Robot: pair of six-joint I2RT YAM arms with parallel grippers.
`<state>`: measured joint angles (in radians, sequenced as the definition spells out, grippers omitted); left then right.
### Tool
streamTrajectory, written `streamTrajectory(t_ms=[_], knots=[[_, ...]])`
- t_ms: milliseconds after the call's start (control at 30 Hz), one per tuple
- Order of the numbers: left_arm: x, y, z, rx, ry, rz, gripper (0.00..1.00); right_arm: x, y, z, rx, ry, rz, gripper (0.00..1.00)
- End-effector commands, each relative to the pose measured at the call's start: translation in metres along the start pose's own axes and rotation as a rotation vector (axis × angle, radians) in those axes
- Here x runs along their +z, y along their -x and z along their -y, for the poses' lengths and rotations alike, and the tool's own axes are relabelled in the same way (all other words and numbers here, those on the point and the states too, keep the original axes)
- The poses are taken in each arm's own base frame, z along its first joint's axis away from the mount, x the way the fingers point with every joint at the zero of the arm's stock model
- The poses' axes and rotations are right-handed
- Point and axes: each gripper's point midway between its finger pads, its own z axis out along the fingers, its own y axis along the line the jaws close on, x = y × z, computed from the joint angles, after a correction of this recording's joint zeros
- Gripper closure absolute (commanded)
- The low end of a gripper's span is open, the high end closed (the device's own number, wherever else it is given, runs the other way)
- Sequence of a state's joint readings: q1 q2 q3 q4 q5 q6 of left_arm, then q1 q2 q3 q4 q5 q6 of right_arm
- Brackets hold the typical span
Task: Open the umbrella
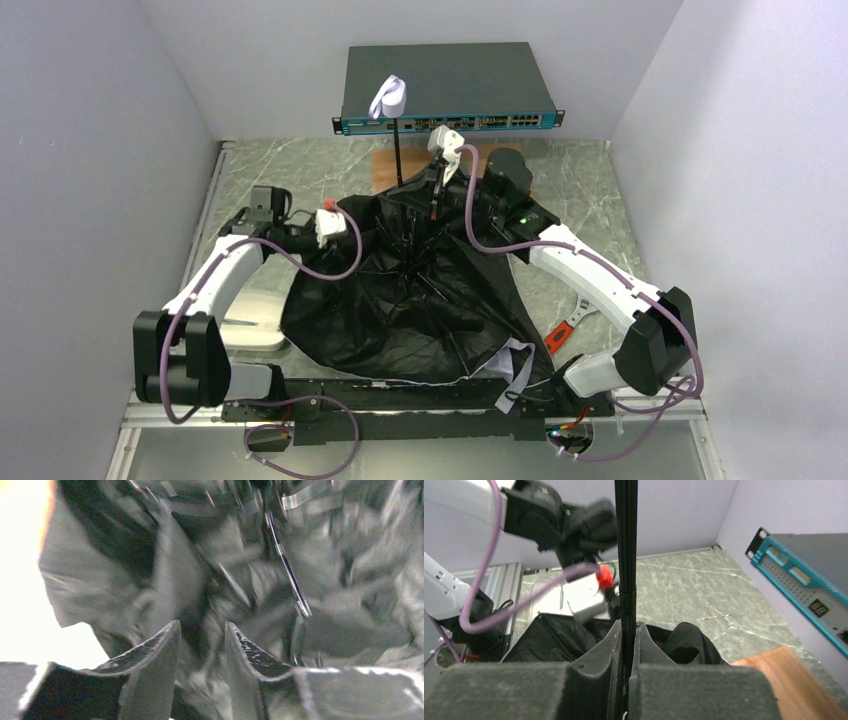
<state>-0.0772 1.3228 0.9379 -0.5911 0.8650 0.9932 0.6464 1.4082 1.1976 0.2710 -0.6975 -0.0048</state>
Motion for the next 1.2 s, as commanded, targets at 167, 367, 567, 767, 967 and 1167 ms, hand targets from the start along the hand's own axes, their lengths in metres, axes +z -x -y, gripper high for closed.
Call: streamTrajectory(t_ms=[167, 367, 567, 767, 967, 1167], knots=[[-0.003, 0.132, -0.032, -0.021, 0.070, 0.315, 0.52, 0.014, 0.028, -0.008, -0.091, 0.049, 0.088, 1.00], [0.046, 0.115, -0.035, -0.043, 0.083, 0.247, 0.55, 0.023, 0.050, -0.014, -0.101, 0.070, 0.132, 1.00], [0.060, 0.018, -0.050, -0.191, 0.123, -0.034, 0.57, 0.019, 0.086, -0.007, -0.131, 0.023, 0.176, 1.00], [0.035, -0.031, -0.067, -0.248, 0.187, -0.122, 0.60, -0.001, 0.117, 0.004, -0.162, -0.036, 0.207, 1.00], [0.012, 0.016, -0.066, -0.225, 0.154, 0.055, 0.52, -0.002, 0.107, 0.003, -0.128, -0.027, 0.188, 1.00], [-0.041, 0.106, -0.066, -0.199, 0.194, 0.355, 0.45, 0.000, 0.085, 0.003, -0.089, -0.022, 0.161, 1.00]])
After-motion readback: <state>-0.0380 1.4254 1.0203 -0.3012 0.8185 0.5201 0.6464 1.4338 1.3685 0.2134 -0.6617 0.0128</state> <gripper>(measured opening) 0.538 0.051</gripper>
